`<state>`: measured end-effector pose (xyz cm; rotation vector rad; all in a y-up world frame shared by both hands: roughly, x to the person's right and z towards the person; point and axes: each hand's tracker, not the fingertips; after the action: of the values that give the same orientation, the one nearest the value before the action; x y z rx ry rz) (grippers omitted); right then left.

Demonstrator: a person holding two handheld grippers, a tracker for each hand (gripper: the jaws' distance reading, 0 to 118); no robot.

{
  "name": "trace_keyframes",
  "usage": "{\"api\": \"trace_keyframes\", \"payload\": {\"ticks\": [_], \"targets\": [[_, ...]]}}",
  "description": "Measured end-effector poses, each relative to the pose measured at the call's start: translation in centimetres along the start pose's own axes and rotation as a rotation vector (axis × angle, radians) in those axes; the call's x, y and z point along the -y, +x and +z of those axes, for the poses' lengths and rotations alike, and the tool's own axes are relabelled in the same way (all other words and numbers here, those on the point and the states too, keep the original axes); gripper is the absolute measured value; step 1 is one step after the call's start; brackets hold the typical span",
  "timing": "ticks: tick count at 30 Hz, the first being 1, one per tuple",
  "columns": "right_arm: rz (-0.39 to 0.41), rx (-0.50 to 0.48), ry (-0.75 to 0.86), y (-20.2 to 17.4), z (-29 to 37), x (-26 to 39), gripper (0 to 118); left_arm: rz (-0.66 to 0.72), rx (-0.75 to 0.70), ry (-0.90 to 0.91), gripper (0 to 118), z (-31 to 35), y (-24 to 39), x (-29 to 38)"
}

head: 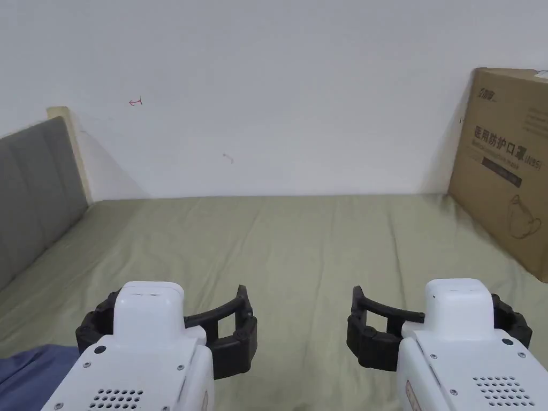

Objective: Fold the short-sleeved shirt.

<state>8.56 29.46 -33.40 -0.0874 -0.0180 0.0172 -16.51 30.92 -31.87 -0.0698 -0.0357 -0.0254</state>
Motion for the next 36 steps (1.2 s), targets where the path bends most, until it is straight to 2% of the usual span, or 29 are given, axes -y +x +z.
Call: {"api": "trace_keyframes", "payload": {"ticks": [8,36], "targets": [[-0.021,-0.005,0.004,0.06,0.09,0.12,118,0.000,-0.005,0.001,112,0.05,-0.09,-0.01],[-0.008,0.003,-0.021,0.15,-0.26,0.52,118,0.001,-0.005,-0.021,112,-0.34,-0.07,0.39]]}}
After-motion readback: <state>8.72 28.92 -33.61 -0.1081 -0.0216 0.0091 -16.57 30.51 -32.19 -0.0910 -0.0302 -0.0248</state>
